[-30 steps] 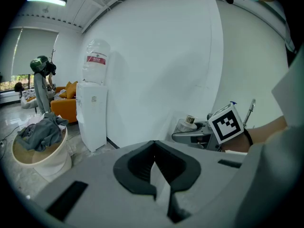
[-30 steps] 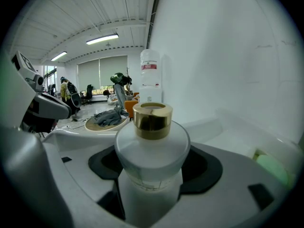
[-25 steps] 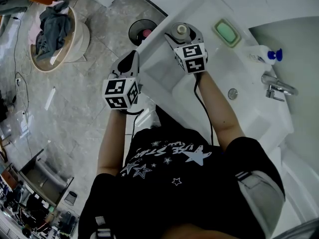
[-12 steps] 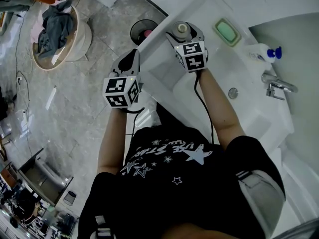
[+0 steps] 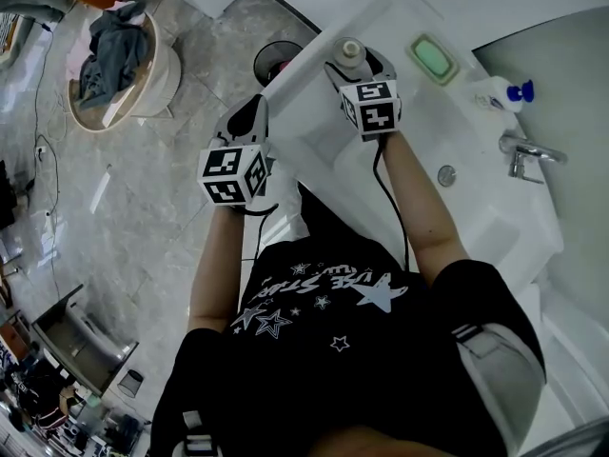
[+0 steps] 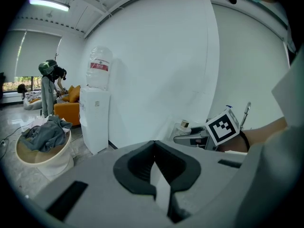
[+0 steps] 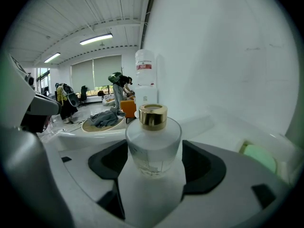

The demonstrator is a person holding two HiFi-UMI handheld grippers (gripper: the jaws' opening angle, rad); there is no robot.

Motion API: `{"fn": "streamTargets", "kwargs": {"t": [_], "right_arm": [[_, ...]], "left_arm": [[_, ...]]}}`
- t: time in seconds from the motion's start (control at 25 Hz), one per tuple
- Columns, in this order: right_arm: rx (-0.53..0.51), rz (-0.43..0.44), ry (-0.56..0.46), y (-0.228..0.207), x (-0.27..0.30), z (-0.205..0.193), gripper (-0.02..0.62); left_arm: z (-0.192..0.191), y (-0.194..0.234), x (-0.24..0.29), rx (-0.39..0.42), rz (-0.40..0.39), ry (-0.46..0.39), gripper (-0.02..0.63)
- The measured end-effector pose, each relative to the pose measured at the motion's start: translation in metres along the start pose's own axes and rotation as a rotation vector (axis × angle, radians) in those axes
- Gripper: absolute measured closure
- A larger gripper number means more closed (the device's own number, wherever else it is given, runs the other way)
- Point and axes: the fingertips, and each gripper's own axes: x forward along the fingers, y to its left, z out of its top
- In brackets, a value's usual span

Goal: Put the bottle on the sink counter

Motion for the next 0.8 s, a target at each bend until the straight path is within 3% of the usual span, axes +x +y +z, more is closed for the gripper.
{"fn": "streamTargets", "kwargs": {"t": [0.36, 0.8], "right_arm": [[0.017, -0.059, -0.009, 0.005, -0.036, -0.004, 0.268], [0.031, -0.093, -0.096, 0.045, -0.109, 0.002, 0.27]], "left_arm": [[0.0, -0.008, -0.039, 0.002, 0.0, -0.044, 0.598], [-0.014, -0.028, -0.112, 0.022, -0.021, -0.095, 0.598]]}}
